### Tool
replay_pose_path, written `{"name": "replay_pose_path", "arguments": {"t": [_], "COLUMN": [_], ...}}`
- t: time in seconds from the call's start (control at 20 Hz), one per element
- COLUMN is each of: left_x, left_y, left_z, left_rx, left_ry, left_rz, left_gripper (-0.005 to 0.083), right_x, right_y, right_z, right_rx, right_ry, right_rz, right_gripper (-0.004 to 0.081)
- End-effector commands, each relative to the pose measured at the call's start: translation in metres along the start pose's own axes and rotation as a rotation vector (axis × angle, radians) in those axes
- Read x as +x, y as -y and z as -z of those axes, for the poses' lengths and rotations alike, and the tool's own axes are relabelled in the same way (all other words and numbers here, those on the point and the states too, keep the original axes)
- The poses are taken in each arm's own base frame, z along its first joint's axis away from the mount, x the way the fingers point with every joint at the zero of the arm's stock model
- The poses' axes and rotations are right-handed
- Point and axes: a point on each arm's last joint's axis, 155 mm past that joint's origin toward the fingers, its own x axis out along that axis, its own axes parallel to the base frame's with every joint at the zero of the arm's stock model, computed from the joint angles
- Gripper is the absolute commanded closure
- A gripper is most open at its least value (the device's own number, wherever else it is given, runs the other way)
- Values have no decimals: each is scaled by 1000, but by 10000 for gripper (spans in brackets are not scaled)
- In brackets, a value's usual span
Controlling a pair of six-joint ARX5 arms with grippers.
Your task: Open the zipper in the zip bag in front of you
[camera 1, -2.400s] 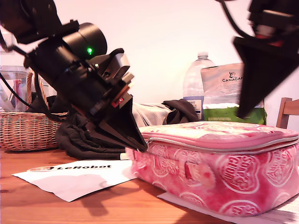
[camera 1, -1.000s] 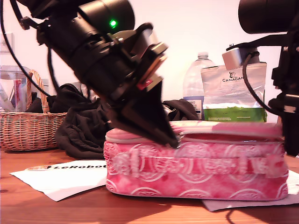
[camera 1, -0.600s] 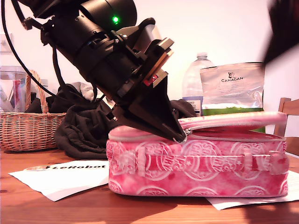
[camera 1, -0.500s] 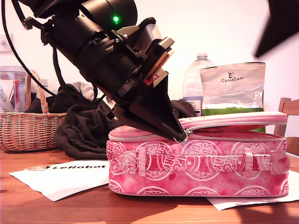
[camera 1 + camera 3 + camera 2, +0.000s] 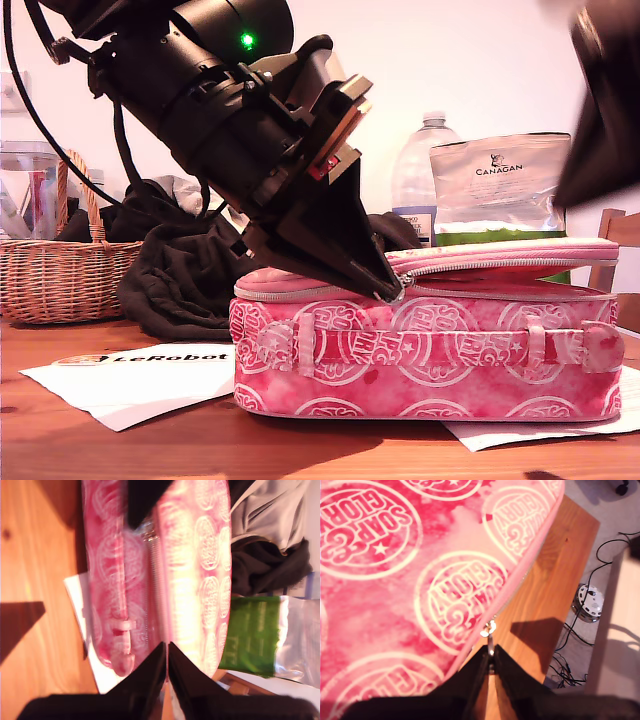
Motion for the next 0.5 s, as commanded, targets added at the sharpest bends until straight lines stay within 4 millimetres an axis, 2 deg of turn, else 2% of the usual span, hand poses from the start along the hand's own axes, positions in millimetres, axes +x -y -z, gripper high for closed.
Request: {"name": "replay_pose_path", "arguments": {"t": [0.0,0.15,0.2,0.25,0.35,0.45], "left_x": [-2,-2,-2,-2,-2,-2], "left_y": [8,12,13,14,14,14], "left_z": [-1,0,0,0,0,-2], "left_rx": [10,11,11,11,11,16], "left_ry": [12,11,11,11,11,19], "left_rz": [28,50,55,60,62,62], "left_gripper": [796,796,796,796,796,796], "right_x": [4,6,7,7,9,11], "right_y": [-5,-9,-8,-7,-7,-3], "right_z": [4,7,7,7,6,11], "right_rx": [0,-47,-70,-85,-82,-58], "right_ry": [-10,-14,-16,-17,-11,-31], "right_rz": [32,33,33,37,29,38], "right_gripper": [783,781,757,693,497,485]}}
